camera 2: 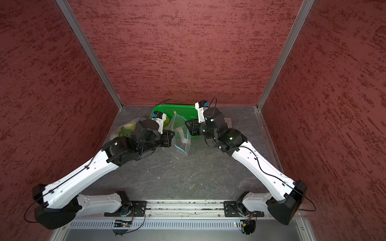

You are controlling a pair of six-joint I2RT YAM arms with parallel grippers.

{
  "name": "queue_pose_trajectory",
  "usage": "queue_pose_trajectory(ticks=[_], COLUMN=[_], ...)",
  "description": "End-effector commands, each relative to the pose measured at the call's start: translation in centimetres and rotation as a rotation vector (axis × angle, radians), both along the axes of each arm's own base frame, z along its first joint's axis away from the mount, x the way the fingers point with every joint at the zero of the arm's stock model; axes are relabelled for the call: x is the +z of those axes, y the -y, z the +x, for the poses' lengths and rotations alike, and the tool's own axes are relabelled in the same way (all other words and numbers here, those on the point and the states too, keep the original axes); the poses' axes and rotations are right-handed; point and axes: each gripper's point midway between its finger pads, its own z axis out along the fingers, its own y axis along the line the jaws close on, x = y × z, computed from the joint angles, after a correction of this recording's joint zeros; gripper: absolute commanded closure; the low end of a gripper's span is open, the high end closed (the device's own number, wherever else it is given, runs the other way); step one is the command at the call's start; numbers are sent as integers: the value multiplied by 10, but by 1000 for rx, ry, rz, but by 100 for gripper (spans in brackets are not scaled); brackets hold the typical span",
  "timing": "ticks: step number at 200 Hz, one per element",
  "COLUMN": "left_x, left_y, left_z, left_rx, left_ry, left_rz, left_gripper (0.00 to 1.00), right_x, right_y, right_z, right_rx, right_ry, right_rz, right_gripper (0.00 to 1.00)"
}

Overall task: Put the chinese cabbages into a zipper bag and zip it
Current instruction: Open the zipper of the food storage bag at the center of the board.

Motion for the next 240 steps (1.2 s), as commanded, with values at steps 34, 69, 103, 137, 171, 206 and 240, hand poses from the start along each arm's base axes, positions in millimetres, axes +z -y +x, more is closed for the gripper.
queue_pose_trajectory(ticks=[34, 69, 103, 137, 171, 206, 240], left_x=[27, 6, -20, -37, -43, -45, -46], left_y=[-61, -46, -33, -32, -35, -33, -34], left_z=[-23, -22, -16, -14, -14, -10, -5], left_rx=[36, -29, -47, -47, -34, -18, 8], left_ry=[53, 16, -20, -36, -48, -44, -48], left_rz=[230, 276, 300, 302, 309, 306, 315], left_gripper=[100, 100, 100, 100, 100, 100, 100], right_x=[-2, -36, -57, -64, -85, -100, -103], right_y=[-38, -42, -30, -34, -27, -23, -30], right_z=[-19, -15, -5, -5, 10, 8, -5], right_rx=[170, 152, 64, 85, 0, -5, 24], right_ry=[-37, -92, -94, -105, -147, -180, -191], right_rz=[189, 190, 131, 120, 18, -53, -88], right_gripper=[64, 60, 51, 45, 39, 36, 34])
